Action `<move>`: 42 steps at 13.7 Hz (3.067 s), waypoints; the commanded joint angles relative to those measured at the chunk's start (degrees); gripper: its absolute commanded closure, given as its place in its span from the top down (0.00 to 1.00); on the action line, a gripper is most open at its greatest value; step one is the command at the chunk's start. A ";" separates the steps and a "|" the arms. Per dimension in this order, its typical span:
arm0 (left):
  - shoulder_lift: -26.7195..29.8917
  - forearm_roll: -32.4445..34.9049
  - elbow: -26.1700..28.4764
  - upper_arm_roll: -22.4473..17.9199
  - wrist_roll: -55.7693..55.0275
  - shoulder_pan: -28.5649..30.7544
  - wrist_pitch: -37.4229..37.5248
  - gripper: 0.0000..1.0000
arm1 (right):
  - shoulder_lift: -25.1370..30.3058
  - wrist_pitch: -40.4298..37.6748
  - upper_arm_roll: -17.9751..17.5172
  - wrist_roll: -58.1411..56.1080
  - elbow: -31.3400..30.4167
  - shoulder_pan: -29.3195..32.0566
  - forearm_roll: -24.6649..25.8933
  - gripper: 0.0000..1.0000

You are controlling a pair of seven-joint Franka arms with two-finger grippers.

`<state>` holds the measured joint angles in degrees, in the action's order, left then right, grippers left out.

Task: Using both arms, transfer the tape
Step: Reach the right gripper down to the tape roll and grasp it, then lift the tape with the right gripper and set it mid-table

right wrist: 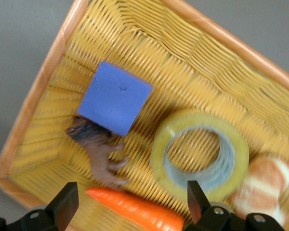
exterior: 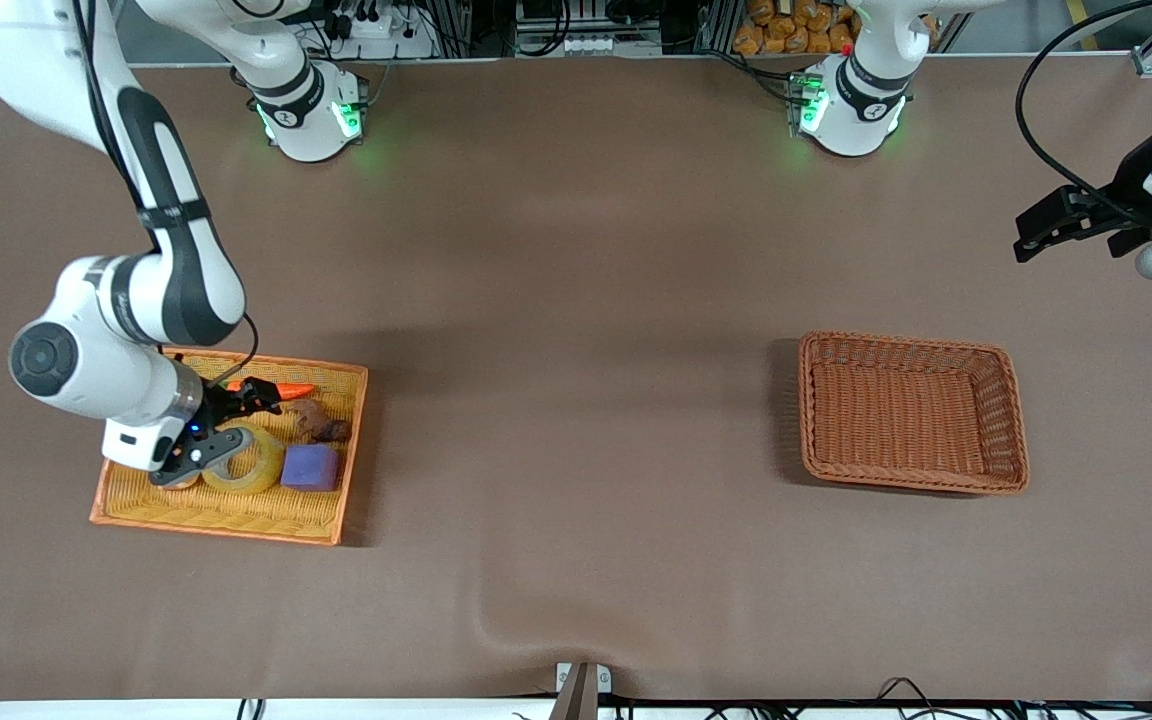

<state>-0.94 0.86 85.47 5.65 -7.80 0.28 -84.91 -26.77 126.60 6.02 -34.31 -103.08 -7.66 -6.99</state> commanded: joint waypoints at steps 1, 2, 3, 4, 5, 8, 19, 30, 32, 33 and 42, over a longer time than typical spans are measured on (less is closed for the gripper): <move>-0.29 -0.68 -1.10 -0.11 1.83 0.42 1.06 1.00 | -5.13 -0.13 -0.31 -6.55 5.08 1.42 -1.27 1.00; -0.29 -0.68 -1.10 0.06 1.74 0.33 1.06 1.00 | -6.10 0.31 -0.31 -6.73 5.26 1.25 -1.27 1.00; -0.29 -0.68 -1.18 0.06 1.48 0.25 1.06 1.00 | -6.89 1.10 -0.22 -7.08 5.52 0.98 -0.75 1.00; -0.29 -0.51 -1.27 0.06 1.56 0.16 1.06 1.00 | -8.03 1.45 -0.22 -7.78 6.31 1.59 -0.75 1.00; -0.29 -0.25 -1.53 0.06 1.56 0.07 1.06 1.00 | -8.82 1.72 -0.31 -8.57 6.49 2.12 -1.18 1.00; 0.14 -0.77 -1.54 0.06 1.13 0.25 1.06 1.00 | -11.20 2.51 -0.31 -8.32 6.49 2.92 -3.28 0.79; -1.43 -0.95 0.57 2.25 1.13 -1.07 3.69 1.00 | -3.48 -18.35 -0.66 -2.64 14.90 2.22 -3.65 0.00; -1.35 0.11 -1.62 3.05 -4.24 -1.25 5.37 1.00 | -14.52 -6.39 -2.86 61.00 26.00 -31.96 -7.07 0.00; -2.14 0.46 -1.80 2.96 -4.41 -0.73 4.85 1.00 | -17.96 -0.16 -2.86 65.22 26.00 -35.04 -7.34 0.00; -2.57 0.20 -1.89 2.96 -4.41 -0.63 3.88 1.00 | -19.45 2.22 -2.95 67.77 26.00 -36.36 -7.43 0.00; -4.67 -0.33 -0.32 4.45 -4.41 -2.30 -2.95 1.00 | -13.95 -6.50 -1.73 69.47 25.65 -33.48 -6.90 1.00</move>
<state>-3.44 0.79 84.74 8.86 -11.48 -0.83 -83.88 -45.59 126.07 3.82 35.70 -76.51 -43.51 -13.47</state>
